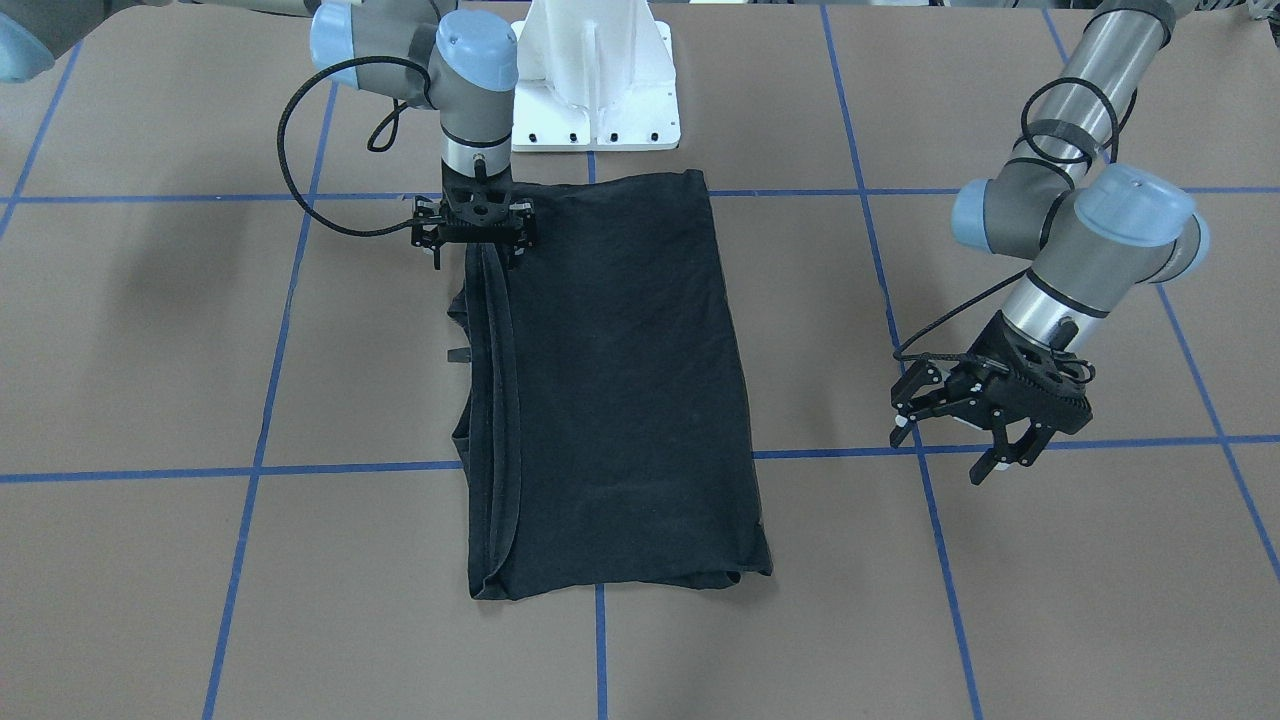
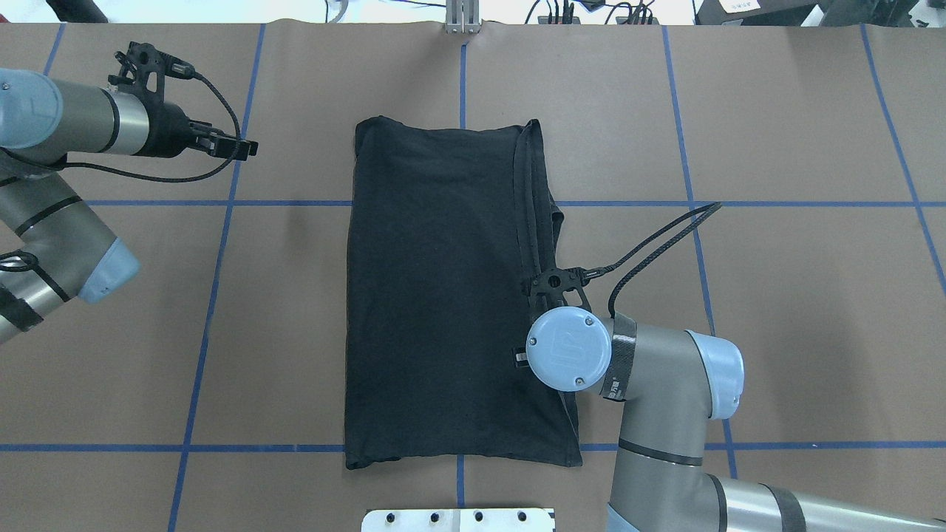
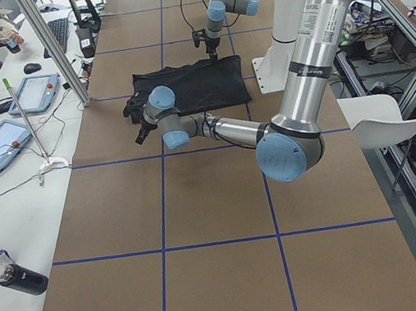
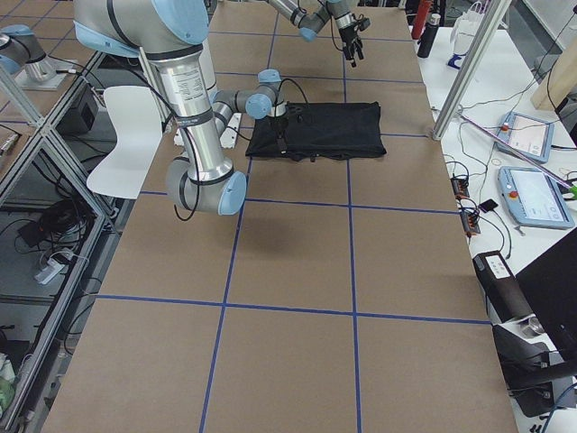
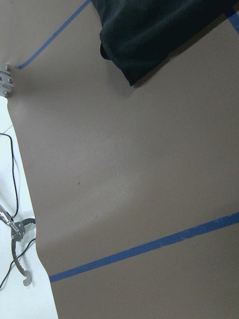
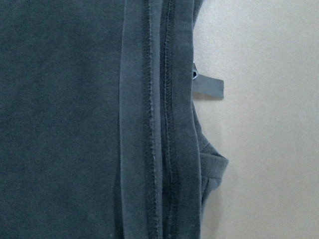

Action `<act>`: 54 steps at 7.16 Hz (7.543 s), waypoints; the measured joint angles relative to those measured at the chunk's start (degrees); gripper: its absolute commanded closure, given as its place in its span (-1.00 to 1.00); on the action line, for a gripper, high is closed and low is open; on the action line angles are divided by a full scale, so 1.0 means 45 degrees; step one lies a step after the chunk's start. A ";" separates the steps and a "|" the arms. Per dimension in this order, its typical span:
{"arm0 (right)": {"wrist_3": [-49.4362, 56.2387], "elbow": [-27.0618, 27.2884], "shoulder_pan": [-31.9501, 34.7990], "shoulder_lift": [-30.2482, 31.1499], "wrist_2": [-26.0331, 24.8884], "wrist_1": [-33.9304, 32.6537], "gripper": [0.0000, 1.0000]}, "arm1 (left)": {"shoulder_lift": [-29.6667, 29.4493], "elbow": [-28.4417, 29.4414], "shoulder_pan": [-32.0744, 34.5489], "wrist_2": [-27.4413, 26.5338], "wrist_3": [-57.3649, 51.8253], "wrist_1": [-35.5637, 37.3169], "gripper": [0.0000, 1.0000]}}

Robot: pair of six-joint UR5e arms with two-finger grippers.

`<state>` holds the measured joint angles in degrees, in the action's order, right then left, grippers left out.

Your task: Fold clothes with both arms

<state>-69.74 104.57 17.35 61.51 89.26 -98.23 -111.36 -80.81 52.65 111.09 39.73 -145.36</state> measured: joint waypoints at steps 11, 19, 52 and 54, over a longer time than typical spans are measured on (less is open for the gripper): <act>0.2036 0.0175 0.2189 0.0756 0.0812 -0.0020 -1.00 | -0.0006 0.0026 -0.0019 0.0000 0.0000 -0.0002 -1.00; 0.1790 -0.6507 0.3772 -0.4057 0.1128 0.1788 -1.00 | -0.0010 0.0025 -0.0142 -0.0005 0.0020 0.0014 -1.00; -0.1325 0.5122 0.1371 0.3871 -0.0090 0.1810 -1.00 | 0.1109 -0.5972 -0.9242 -0.4421 1.1113 0.4861 -0.01; -0.1324 0.5121 0.1369 0.3834 -0.0090 0.1806 -1.00 | 0.1098 -0.5856 -0.9253 -0.4396 1.1113 0.4861 -0.05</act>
<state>-75.69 127.62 23.52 78.77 88.86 -90.11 -106.42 -107.16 11.01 91.31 89.74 -123.49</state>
